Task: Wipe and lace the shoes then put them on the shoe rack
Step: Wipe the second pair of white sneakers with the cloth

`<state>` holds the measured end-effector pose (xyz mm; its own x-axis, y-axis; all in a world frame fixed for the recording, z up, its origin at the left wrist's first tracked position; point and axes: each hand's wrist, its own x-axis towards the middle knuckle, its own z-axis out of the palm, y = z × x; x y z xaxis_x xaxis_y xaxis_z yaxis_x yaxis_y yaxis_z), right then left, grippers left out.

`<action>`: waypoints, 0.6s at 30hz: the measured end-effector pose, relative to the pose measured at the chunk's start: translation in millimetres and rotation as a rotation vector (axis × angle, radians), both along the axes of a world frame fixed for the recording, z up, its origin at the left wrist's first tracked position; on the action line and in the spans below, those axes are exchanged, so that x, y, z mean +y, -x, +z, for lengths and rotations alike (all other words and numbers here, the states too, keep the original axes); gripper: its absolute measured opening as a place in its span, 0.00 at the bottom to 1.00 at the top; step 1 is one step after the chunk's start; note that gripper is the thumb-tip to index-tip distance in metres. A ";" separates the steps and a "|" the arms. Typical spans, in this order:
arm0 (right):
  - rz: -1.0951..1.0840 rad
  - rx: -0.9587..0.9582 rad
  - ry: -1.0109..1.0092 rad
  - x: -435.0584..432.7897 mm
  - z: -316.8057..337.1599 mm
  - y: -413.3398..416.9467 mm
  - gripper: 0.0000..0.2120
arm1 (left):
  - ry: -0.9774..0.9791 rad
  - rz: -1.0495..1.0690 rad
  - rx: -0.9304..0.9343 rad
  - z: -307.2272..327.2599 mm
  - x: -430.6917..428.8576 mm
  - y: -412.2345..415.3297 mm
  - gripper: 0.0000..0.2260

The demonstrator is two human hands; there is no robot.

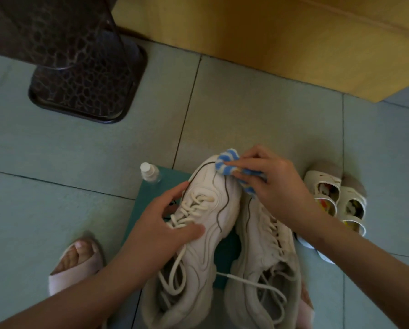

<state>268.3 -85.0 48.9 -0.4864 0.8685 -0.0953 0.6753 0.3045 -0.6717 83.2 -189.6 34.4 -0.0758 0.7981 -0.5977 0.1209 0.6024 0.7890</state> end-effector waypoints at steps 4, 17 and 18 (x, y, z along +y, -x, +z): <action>0.020 -0.007 -0.061 21.3 -10.3 20.7 0.08 | -0.012 0.030 -0.020 -1.5 0.9 -0.8 0.34; 0.180 0.013 -0.066 7.9 -9.4 -4.6 0.15 | -0.009 0.053 -0.018 -0.3 -2.4 -2.4 0.31; 0.209 -0.010 -0.070 3.9 -4.8 -7.8 0.15 | -0.010 0.052 -0.017 0.3 -2.1 -2.1 0.31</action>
<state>276.0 -81.1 44.1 -0.6561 0.7533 -0.0440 0.5991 0.4845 -0.6374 85.3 -191.7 34.8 -0.1075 0.7994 -0.5911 0.0763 0.5994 0.7968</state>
